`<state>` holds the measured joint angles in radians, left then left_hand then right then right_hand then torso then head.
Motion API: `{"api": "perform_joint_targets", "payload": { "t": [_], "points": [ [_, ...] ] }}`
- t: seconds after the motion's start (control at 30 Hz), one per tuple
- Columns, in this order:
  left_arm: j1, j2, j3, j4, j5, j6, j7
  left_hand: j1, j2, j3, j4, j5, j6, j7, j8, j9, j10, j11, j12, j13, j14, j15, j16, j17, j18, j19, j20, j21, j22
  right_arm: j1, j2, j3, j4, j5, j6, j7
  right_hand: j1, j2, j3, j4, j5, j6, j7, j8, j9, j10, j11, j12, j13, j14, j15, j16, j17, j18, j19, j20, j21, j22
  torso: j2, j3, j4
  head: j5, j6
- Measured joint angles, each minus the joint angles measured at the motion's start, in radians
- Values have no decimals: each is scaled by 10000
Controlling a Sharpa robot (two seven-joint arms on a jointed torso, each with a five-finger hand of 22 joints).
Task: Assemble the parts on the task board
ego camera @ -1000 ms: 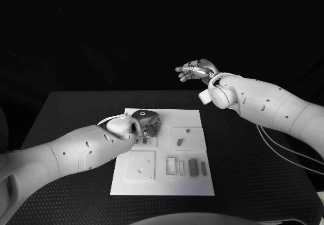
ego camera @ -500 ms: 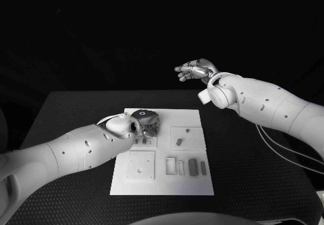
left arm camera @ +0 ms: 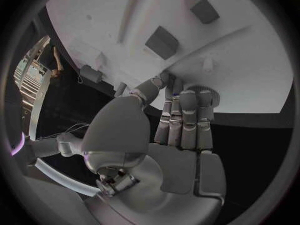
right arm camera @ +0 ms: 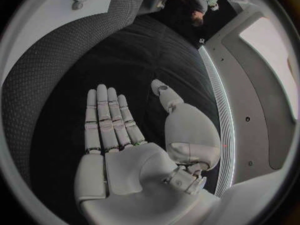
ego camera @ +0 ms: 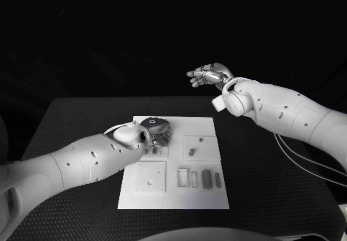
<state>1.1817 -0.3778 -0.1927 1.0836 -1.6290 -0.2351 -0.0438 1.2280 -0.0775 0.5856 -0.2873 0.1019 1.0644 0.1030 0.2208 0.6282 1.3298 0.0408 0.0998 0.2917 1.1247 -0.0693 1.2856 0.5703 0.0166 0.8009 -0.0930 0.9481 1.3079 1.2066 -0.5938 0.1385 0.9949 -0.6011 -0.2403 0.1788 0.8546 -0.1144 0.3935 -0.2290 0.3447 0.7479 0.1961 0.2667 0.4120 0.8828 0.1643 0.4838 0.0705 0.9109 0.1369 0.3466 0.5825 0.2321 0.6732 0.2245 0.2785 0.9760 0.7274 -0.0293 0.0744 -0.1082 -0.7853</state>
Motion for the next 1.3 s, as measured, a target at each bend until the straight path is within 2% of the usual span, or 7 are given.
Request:
{"api": "perform_joint_targets", "payload": {
  "t": [0.07, 0.2, 0.37, 0.63, 0.83, 1.07, 1.3],
  "points": [
    [-18, -50, -3, 44, 47, -102, 1, 0, 0, 0, 0, 18, 44, -18, -2, -6, 2, 0, 0, 0, 13, 13, 0, -11, 144, 35, 2, 4, 0, 0, -5, 0, 5, 0, 0, 0, 0, 0, 0, 0, 0, 0, 0, 0, 0, 0, 0, 0, 0, 0, 0, 0, 0, 0, 0, 0, 0, 0, 0, 0, 4, 6, 13],
    [-56, -189, -5, 156, 224, -368, 23, 1, 1, 15, -16, 19, 57, -31, 51, -5, 6, -1, 20, 0, 15, 14, 0, -24, 144, 88, -15, 4, -1, 0, -15, 0, 18, 0, 0, 0, 0, 0, 0, 0, 0, 0, 0, 0, 0, 0, 0, 0, 0, 0, 0, 0, 0, 0, 0, 0, 0, -1, -3, -2, 16, 16, 30],
    [-87, -415, 95, 337, 608, -709, 115, 2, 1, 28, -31, 17, 94, -67, 69, -3, 43, 9, 47, 0, 100, 39, 46, -35, 142, 163, -46, 43, -1, 0, -21, 0, 22, 0, 0, 1, 0, 0, 0, 0, 0, 0, 0, 0, 1, 0, 0, 0, 0, 0, 0, 0, 0, 0, 0, 0, 0, 8, -4, -8, 23, 35, 42],
    [-84, -937, 664, 709, 1377, -1221, 361, 3, 1, 26, -32, 36, 130, -31, 68, -24, 54, 16, 47, 0, 118, 52, 46, -57, 141, 163, -46, 43, -3, 0, -71, 0, 20, 0, 0, 1, 0, 0, 0, 0, 0, 0, 0, 34, 1, 0, 0, 0, 1, 0, 0, 0, -1, -1, 0, 0, 0, 8, -9, -11, 18, 49, 64],
    [-76, -1430, 826, 1109, 1839, -1244, 472, 4, 2, 15, -43, 75, 129, -31, 67, -31, 72, -2, 46, 1, 122, 51, 46, -70, 141, 231, -51, 43, -3, -1, -126, 0, 28, 0, 0, 0, 0, 0, 0, 0, 0, 0, 0, 34, 1, 0, 0, 0, 0, 0, 0, 0, -1, 0, 0, 0, 0, 7, -14, -15, 25, 43, 65],
    [-48, -1826, 821, 1260, 2047, -1052, 481, 24, -2, 13, -43, 74, 129, -31, 67, -42, 84, -14, 40, 1, 163, 43, 46, -71, 141, 231, -51, 43, -4, 0, -156, 0, 38, 0, 0, -1, 0, 0, 0, 0, 0, 0, 0, 33, -8, 0, 0, 0, 0, 1, 0, 0, 4, 0, 0, 0, 0, 16, -18, -12, 37, 110, 64],
    [-55, -1952, 814, 1102, 2125, -854, 473, 25, -1, -1, -54, 73, 128, -31, 65, -51, 86, -17, -3, 2, 186, 54, 45, -70, 140, 230, -50, 43, -5, 0, -227, 0, 61, 0, 0, -3, 0, 0, 0, 0, 0, 0, 0, 33, -7, 0, 0, 0, 0, 0, 0, 0, 7, 1, 0, 0, 0, 16, -16, -16, 39, 136, 73]
  ]
}}
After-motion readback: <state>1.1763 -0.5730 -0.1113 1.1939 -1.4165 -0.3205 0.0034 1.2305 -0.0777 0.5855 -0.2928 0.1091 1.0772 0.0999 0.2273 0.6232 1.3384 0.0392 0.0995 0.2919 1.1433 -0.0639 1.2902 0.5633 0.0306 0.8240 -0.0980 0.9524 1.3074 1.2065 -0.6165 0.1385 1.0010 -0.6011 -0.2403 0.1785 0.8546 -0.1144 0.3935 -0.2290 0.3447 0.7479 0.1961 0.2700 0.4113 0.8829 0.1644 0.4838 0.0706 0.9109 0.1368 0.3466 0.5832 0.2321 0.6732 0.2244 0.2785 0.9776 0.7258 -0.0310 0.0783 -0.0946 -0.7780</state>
